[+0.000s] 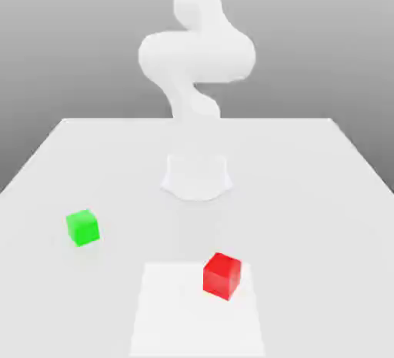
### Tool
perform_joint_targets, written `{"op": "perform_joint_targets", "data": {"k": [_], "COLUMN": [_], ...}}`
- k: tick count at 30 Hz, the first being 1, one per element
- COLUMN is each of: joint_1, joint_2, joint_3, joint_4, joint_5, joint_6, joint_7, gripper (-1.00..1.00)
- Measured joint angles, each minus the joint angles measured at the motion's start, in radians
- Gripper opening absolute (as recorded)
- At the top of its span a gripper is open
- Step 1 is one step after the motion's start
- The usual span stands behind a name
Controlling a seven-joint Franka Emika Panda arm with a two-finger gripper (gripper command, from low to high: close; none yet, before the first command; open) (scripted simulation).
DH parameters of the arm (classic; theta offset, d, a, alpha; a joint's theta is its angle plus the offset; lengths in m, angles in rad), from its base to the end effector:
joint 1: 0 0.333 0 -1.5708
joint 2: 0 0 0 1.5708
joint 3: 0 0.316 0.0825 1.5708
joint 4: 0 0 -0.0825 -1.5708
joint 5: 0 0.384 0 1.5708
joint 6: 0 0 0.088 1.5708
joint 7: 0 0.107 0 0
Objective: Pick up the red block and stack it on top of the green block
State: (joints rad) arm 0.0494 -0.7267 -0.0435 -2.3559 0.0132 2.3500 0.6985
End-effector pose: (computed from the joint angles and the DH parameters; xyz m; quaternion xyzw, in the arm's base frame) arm 0.3769 -0.0029 0.6613 -0.8792 0.3201 -0.3232 0.1417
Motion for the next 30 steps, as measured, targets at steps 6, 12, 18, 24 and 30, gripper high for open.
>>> {"op": "perform_joint_targets", "data": {"k": [6, 12, 18, 24, 30], "joint_1": [0.126, 0.227, 0.269, 0.263, 0.2], "joint_2": [0.211, 0.429, 0.674, 0.821, 0.943], "joint_3": [-0.098, -0.155, -0.157, -0.13, -0.047], "joint_4": [-0.151, -0.303, -0.464, -0.458, -0.444], "joint_5": [0.035, 0.054, -0.015, 0.052, 0.135], "joint_6": [0.136, 0.275, 0.443, 0.564, 0.666], "joint_7": [-0.283, -0.56, -0.802, -0.884, -0.943], "gripper": [0.0, 0.0, 0.0, 0.0, -1.0]}}
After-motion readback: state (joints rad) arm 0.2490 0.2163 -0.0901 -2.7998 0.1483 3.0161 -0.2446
